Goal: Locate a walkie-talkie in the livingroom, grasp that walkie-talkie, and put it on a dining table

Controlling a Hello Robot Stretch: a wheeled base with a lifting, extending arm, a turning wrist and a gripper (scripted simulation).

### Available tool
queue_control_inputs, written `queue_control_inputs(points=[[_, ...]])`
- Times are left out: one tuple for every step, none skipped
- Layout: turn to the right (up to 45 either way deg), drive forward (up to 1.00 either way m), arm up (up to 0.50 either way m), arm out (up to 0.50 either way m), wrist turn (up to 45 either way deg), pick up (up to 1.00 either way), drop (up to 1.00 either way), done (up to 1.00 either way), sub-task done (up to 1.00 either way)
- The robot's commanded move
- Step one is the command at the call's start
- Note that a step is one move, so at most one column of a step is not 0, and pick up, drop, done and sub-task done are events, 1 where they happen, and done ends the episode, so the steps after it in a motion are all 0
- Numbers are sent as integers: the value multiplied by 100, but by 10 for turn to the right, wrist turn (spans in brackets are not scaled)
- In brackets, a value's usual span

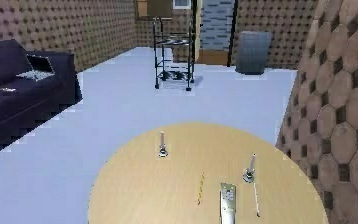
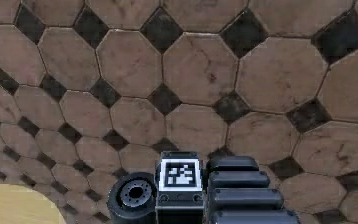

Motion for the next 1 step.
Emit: queue_control_inputs(points=[[300, 0, 0, 0, 0, 0, 0, 0, 0]])
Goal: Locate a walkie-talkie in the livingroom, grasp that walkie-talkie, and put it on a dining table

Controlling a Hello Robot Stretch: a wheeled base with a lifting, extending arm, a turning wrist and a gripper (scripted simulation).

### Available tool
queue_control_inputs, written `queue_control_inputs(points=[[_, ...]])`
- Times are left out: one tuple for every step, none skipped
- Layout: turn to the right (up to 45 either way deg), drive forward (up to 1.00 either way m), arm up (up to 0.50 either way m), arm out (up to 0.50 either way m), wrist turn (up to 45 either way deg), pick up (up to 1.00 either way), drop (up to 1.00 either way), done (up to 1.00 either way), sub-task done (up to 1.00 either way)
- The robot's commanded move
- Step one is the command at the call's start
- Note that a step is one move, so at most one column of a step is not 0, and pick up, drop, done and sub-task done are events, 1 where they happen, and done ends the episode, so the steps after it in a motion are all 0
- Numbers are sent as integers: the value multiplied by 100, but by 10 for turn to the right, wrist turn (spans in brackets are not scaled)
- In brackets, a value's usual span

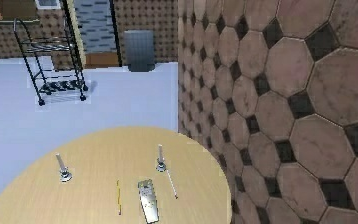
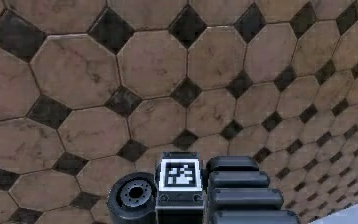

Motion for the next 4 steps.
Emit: queue_control_inputs(points=[[-300, 0, 0, 0, 0, 0, 0, 0, 0], [300, 0, 0, 0, 0, 0, 0, 0, 0], [-240, 0, 0, 0, 0, 0, 0, 0, 0], [-450, 0, 0, 0, 0, 0, 0, 0, 0]])
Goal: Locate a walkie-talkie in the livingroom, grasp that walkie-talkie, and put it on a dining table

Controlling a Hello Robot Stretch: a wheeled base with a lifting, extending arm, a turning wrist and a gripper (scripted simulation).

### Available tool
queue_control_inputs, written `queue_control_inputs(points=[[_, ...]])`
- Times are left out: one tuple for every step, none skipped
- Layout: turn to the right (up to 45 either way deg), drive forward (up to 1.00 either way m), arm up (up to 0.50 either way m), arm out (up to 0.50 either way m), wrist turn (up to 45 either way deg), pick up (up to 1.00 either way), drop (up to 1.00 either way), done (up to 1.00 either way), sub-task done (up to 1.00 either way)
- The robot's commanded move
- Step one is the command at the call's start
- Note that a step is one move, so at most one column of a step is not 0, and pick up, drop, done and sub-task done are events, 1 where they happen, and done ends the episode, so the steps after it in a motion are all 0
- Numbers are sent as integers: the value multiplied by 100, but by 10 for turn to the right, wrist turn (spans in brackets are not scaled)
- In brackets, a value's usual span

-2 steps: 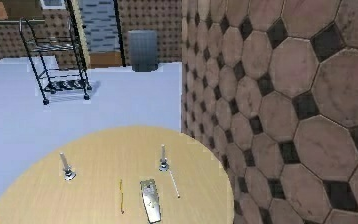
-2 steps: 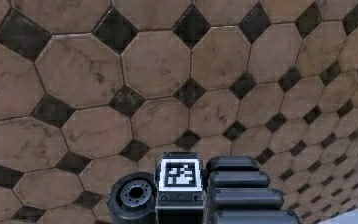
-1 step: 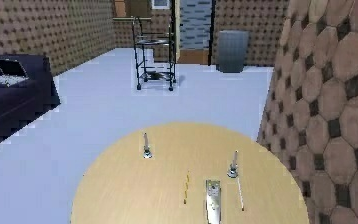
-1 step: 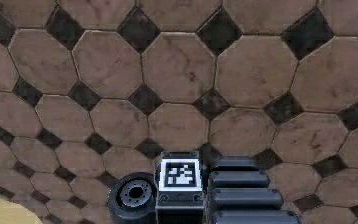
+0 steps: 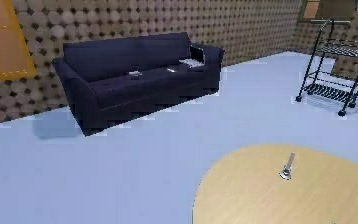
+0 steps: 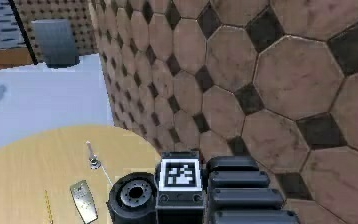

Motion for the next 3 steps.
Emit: queue_control_inputs(points=[[-300, 0, 0, 0, 0, 0, 0, 0, 0], [0, 5, 0, 0, 0, 0, 0, 0, 0], [450, 0, 0, 0, 0, 0, 0, 0, 0]])
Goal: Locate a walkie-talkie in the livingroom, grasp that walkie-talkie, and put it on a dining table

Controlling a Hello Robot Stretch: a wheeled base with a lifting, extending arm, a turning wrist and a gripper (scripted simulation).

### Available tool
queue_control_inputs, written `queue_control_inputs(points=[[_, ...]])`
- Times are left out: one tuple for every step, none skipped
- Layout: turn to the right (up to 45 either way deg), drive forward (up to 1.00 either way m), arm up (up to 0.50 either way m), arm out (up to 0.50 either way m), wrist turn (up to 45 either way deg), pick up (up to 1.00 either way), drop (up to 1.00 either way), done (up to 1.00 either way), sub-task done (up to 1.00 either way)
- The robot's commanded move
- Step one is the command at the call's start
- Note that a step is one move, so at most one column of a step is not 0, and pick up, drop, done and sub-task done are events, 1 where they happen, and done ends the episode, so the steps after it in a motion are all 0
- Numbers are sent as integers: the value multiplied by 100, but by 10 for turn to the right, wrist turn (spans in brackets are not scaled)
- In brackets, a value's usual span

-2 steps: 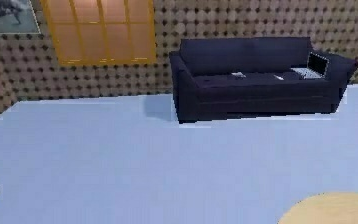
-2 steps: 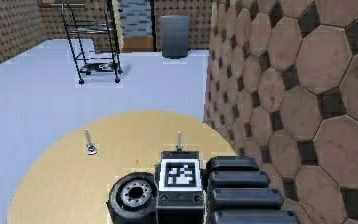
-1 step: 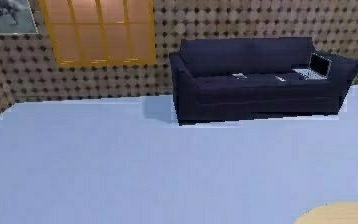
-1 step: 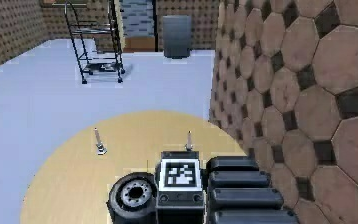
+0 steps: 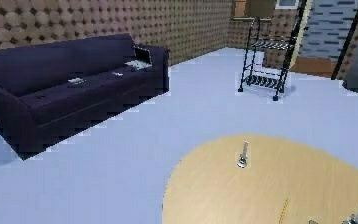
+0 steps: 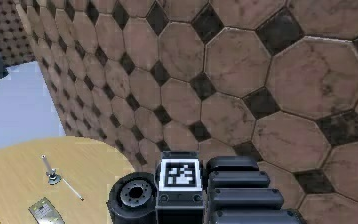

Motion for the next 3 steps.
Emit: queue_control_inputs(points=[[450, 0, 0, 0, 0, 0, 0, 0, 0], [450, 0, 0, 0, 0, 0, 0, 0, 0], [270, 0, 0, 0, 0, 0, 0, 0, 0]])
